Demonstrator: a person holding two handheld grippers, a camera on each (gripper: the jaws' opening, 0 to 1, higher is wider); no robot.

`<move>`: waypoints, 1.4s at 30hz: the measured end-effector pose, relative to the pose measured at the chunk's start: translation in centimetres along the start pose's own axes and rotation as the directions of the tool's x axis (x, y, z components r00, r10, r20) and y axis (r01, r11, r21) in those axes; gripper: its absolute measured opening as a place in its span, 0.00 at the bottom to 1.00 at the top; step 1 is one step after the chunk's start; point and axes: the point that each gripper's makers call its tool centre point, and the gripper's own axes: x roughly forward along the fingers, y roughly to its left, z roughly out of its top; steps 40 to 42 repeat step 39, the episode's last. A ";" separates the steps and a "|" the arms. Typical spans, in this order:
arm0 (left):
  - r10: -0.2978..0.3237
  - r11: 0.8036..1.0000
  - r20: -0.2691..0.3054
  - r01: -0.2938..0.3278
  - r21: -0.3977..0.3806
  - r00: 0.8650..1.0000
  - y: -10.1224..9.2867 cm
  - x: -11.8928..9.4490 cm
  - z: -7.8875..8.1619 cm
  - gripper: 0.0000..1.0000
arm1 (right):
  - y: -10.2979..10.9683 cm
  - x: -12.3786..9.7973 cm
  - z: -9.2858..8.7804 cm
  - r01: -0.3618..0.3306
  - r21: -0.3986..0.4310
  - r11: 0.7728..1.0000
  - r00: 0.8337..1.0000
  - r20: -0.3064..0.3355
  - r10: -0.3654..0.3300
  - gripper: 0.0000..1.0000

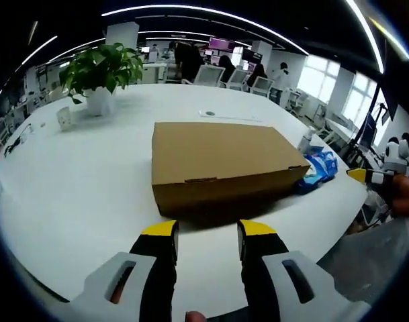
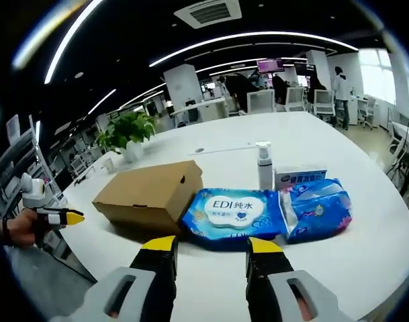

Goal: Operate the shoe box by opening the lid, removing the specified soft item, and placing it in the target area until the item is outside and the box remains undamaged.

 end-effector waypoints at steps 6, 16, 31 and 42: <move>-0.020 1.000 -0.025 0.019 -0.020 0.999 -0.7 0.4 -1.0 0.37 | 0.2 -0.1 0.2 -0.001 -0.020 1.000 1.000 0.010 0.001 0.39; -0.007 1.000 -0.012 0.007 -0.004 1.000 -0.5 0.2 -0.6 0.38 | 1.2 0.1 0.2 -0.024 -0.078 0.997 1.000 -0.006 0.024 0.42; -0.011 1.000 -0.018 0.012 0.012 1.000 -0.7 0.1 -0.9 0.39 | 0.5 -0.3 0.1 0.001 -0.049 0.999 1.000 0.006 -0.001 0.44; -0.011 1.000 -0.011 0.011 -0.002 1.000 -0.6 0.1 -0.8 0.39 | 0.3 -0.3 0.0 0.009 -0.050 0.999 1.000 0.000 -0.009 0.45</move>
